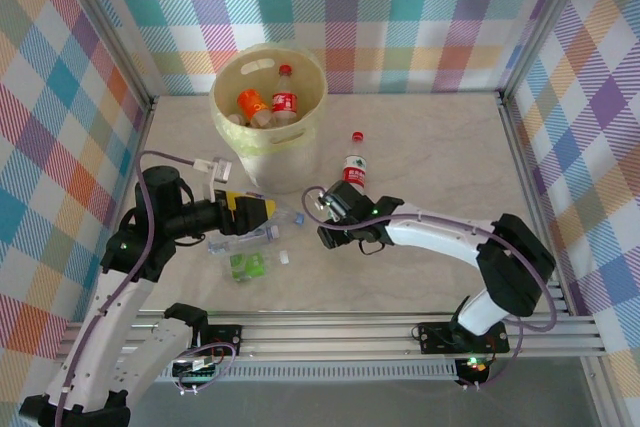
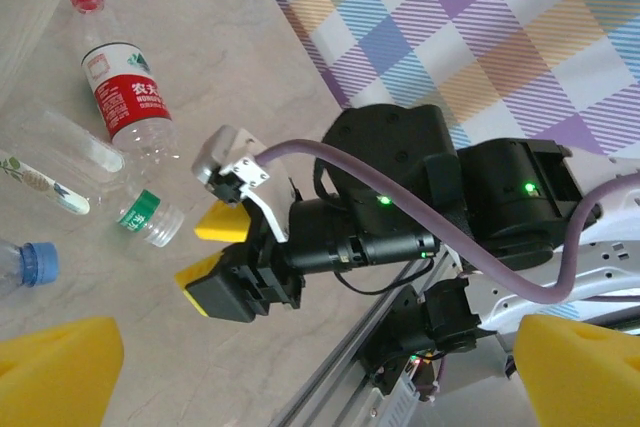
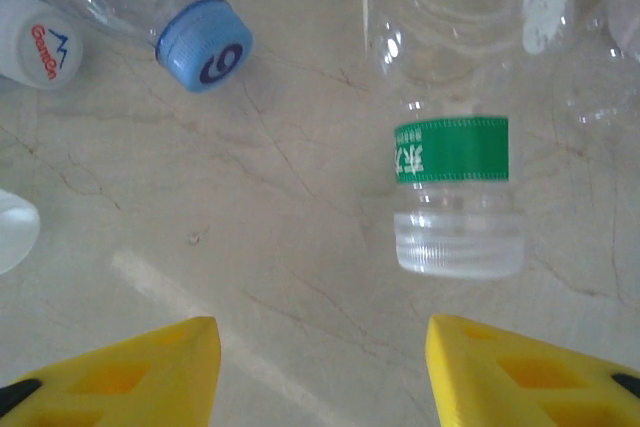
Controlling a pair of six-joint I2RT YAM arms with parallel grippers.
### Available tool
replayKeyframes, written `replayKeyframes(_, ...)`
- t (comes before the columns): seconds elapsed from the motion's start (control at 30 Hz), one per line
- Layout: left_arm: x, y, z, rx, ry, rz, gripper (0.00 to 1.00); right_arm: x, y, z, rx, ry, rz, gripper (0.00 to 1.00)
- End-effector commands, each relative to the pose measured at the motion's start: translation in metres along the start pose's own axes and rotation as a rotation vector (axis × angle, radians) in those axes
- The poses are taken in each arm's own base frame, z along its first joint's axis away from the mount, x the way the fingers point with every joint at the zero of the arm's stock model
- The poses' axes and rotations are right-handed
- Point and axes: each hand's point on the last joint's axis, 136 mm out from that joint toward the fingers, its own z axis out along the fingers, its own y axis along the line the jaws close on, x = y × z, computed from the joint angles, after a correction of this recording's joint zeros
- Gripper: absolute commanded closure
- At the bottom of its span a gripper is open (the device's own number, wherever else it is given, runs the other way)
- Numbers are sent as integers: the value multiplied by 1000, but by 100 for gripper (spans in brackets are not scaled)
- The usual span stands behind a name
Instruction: Put the plastic bottles in the bin
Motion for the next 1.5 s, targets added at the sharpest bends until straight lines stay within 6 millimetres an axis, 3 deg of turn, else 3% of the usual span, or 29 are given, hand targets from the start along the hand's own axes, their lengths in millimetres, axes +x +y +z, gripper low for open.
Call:
replayKeyframes(0.0, 6, -9, -4, 38, -7, 33, 0, -12, -5, 3, 20, 3, -46, 43)
replayKeyframes(0.23, 20, -3, -2, 41, 25, 13, 0, -17, -16, 22, 66, 45, -73, 42)
replayKeyframes(0.47, 20, -5, -4, 52, 4, 14, 0, -23, -23, 33, 111, 49, -82, 41)
replayKeyframes(0.9, 24, 0, 0, 53, 8, -8, 0, -34, -19, 19, 65, 2, -116, 43)
replayKeyframes(1.23, 24, 1, 0, 53, 6, -13, 0, -42, -32, 16, 72, -7, -114, 44)
replayKeyframes(1.47, 24, 0, -2, 49, 8, -17, 0, -43, -46, 27, 105, 9, -104, 43)
